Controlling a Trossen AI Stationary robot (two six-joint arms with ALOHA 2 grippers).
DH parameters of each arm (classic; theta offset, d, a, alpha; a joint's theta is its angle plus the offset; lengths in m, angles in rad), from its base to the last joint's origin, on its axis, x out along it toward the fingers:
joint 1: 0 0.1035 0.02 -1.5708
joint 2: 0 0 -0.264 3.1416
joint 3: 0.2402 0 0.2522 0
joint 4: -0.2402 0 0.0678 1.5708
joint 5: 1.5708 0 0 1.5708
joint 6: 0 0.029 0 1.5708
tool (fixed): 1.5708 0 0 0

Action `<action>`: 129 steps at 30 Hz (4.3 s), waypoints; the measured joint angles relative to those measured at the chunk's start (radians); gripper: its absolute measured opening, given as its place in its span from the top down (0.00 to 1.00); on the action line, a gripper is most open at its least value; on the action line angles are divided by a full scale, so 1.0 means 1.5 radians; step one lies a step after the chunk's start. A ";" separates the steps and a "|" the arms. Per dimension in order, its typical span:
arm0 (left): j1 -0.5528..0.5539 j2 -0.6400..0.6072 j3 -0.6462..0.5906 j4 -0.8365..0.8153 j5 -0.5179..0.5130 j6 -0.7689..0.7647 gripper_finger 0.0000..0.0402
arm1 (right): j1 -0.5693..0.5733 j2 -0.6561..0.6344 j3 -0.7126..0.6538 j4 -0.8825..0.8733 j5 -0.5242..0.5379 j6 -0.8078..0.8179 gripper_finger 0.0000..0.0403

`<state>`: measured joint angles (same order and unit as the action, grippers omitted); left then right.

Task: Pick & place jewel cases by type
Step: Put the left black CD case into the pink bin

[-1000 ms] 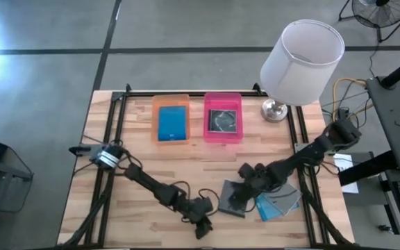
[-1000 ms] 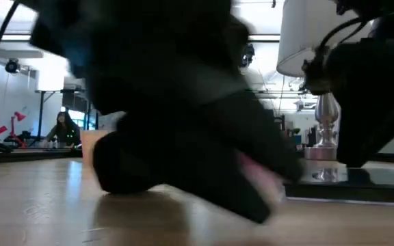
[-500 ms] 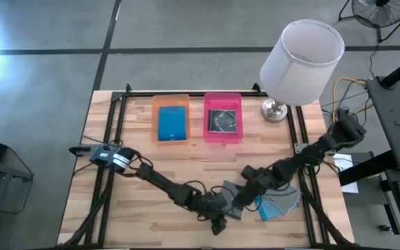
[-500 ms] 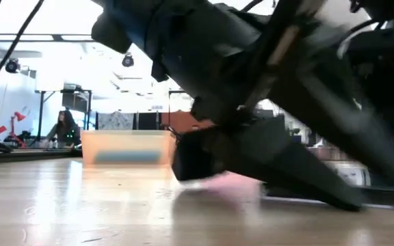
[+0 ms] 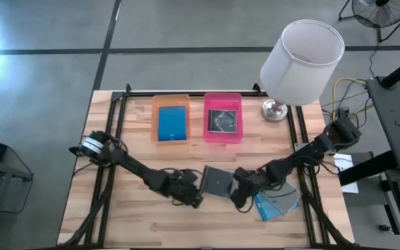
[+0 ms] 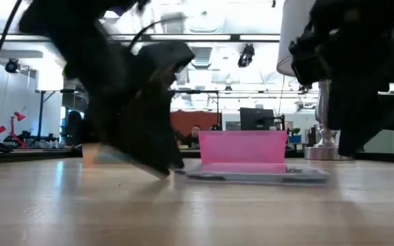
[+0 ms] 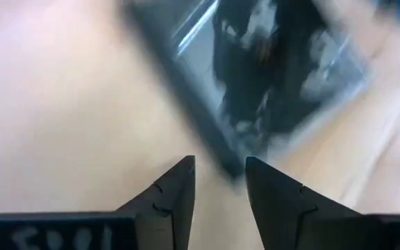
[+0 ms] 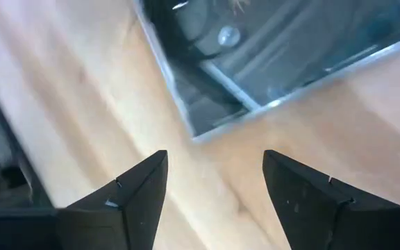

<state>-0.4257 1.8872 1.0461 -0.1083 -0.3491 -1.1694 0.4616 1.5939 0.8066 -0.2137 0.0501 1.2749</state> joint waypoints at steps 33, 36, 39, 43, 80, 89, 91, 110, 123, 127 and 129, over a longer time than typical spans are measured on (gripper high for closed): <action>0.218 -0.016 -0.141 0.244 0.379 -0.143 0.52 | -0.044 0.051 0.004 0.049 0.107 0.315 0.44; 0.222 0.009 -0.118 0.234 0.385 -0.132 0.50 | -0.044 0.051 0.003 0.048 0.105 0.318 0.44; 0.223 0.019 -0.095 0.194 0.395 -0.098 0.50 | -0.044 0.051 0.000 0.049 0.097 0.320 0.44; 0.226 0.017 -0.086 0.159 0.410 -0.051 0.50 | -0.044 0.050 -0.002 0.050 0.095 0.323 0.44; 0.143 -0.063 -0.080 0.433 0.436 -0.080 0.50 | -0.016 0.088 -0.010 0.071 -0.012 0.220 0.44; 0.126 -0.023 -0.062 0.548 0.399 -0.108 0.50 | -0.015 0.089 -0.014 0.115 0.019 0.199 0.44; 0.126 -0.013 -0.042 0.555 0.401 -0.102 0.50 | -0.016 0.090 -0.014 0.136 0.023 0.189 0.44; 0.124 0.007 0.014 0.558 0.371 0.014 0.50 | 0.032 0.092 -0.021 0.165 0.071 0.202 0.44; 0.129 0.010 0.006 0.509 0.324 0.053 0.50 | 0.165 0.029 -0.011 0.138 0.294 0.275 0.44; 0.133 0.017 0.012 0.520 0.319 0.052 0.50 | 0.179 0.005 0.000 0.021 0.331 0.353 0.44; 0.133 0.025 0.019 0.519 0.321 0.052 0.50 | 0.178 0.004 0.003 -0.052 0.295 0.399 0.44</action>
<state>-0.2260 1.9240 1.0740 0.6698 0.1330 -1.0908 0.7287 1.5993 0.8107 -0.2914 0.4920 1.8730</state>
